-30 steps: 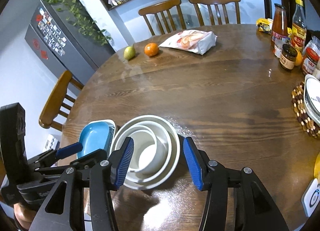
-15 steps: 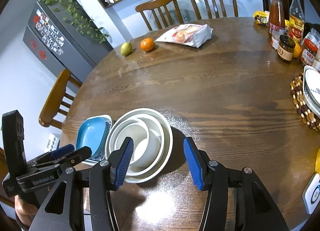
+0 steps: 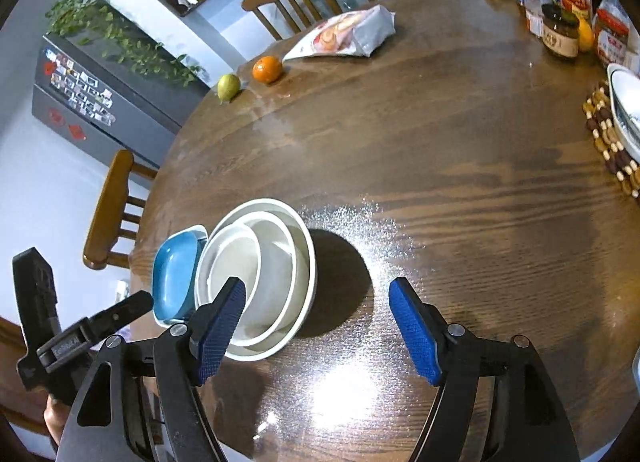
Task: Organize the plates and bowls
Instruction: 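Move both tools to the rim of the nested white bowl stack, then grasp the rim of the nested bowl stack with both tools and lift, then carry the nested bowls over the teal dish on the plate stack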
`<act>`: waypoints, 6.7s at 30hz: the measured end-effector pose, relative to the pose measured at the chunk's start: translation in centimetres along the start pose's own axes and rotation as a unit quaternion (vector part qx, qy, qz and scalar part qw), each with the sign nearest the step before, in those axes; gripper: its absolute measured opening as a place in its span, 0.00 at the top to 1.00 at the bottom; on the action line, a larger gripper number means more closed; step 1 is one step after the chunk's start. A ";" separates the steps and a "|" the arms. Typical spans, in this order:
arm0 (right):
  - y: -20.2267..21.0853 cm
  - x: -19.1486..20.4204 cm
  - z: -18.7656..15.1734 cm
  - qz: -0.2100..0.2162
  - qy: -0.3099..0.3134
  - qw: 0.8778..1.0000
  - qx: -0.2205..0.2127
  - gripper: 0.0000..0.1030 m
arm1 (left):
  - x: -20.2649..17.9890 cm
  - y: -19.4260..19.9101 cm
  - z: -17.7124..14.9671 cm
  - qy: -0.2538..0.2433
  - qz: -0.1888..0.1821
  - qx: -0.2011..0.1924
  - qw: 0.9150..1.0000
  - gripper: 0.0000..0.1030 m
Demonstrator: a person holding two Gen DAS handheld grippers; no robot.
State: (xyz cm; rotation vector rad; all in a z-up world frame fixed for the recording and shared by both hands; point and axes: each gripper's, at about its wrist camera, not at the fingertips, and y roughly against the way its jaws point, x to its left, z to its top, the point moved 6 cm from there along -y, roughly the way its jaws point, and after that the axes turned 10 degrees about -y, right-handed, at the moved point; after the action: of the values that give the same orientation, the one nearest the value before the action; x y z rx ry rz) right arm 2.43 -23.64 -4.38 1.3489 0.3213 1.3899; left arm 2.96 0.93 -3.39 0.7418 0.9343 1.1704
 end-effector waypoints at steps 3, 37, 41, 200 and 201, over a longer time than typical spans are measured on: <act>-0.4 -0.3 0.0 0.000 -0.002 1.000 0.011 0.27 | -0.1 -0.1 0.2 0.007 -0.009 0.004 1.000 0.01; -4.5 -1.7 1.0 -0.006 -0.018 0.998 0.063 0.57 | -0.4 -4.9 1.8 -0.055 0.029 0.097 0.993 0.50; -5.1 -1.0 0.7 -0.013 -0.001 0.997 0.075 0.64 | -0.8 -5.3 1.9 -0.073 0.034 0.108 0.991 0.51; -3.4 7.8 0.7 -0.013 0.116 0.993 0.026 0.89 | -0.6 -0.5 4.6 -0.097 0.088 0.004 0.991 0.98; -3.4 8.0 0.7 -0.012 0.118 0.993 0.026 0.89 | -0.4 -0.4 4.6 -0.095 0.089 0.003 0.992 0.98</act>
State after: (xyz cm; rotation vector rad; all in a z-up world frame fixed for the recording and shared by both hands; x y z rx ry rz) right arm 6.88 -16.34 -2.72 1.2196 0.5319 1.5315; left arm 7.25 0.35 -1.63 0.9388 0.7254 1.2277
